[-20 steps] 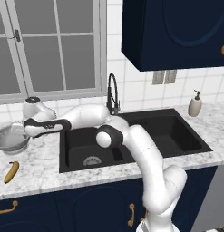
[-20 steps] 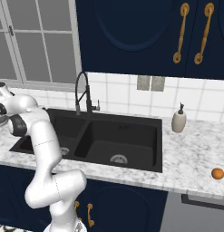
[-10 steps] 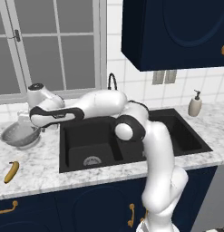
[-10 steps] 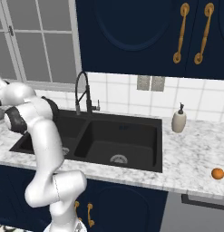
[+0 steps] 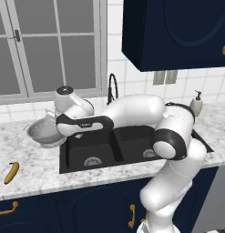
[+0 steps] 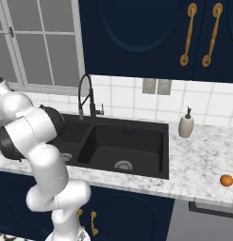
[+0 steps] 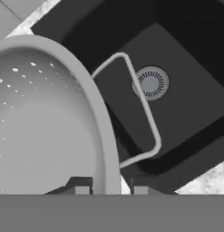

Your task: Put the colander in the sink, put the banana, tangerine in the colander, and turn on the sink faucet and pour water over the colander.

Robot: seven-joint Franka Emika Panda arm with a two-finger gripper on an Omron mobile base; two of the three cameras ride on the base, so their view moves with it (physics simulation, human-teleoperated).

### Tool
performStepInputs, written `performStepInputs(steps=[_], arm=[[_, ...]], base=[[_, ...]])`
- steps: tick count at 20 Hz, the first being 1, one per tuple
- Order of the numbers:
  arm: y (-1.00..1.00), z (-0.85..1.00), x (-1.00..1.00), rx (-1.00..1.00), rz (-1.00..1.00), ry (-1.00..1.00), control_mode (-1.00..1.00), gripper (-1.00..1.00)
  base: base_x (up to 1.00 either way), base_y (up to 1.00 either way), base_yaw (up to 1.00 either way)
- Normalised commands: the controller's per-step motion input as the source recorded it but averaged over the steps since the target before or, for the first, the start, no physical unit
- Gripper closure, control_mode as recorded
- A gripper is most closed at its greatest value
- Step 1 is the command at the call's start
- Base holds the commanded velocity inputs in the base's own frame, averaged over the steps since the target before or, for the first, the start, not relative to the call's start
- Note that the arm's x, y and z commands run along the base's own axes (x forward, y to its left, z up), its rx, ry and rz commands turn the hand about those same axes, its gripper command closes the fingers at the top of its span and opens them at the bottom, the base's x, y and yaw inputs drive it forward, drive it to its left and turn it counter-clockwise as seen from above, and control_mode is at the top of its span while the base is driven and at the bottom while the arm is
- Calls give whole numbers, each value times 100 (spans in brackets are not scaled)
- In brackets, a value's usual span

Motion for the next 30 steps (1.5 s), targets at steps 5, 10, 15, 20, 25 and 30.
performStepInputs(steps=[5, 10, 15, 20, 25, 30], arm=[[-100, 3, -20, 4, -54, 1, -100, 100], [-100, -6, -1, 11, -64, 13, -100, 100], [-19, -13, 47, 1, -32, 7, -100, 100], [-3, -54, 24, -3, -10, 18, -100, 100], [0, -55, 18, -5, -6, 19, -100, 100], [0, -34, 31, -2, -5, -1, -100, 100]], base=[[0, 0, 0], [0, 0, 0], [0, 0, 0], [0, 0, 0], [0, 0, 0], [0, 0, 0]])
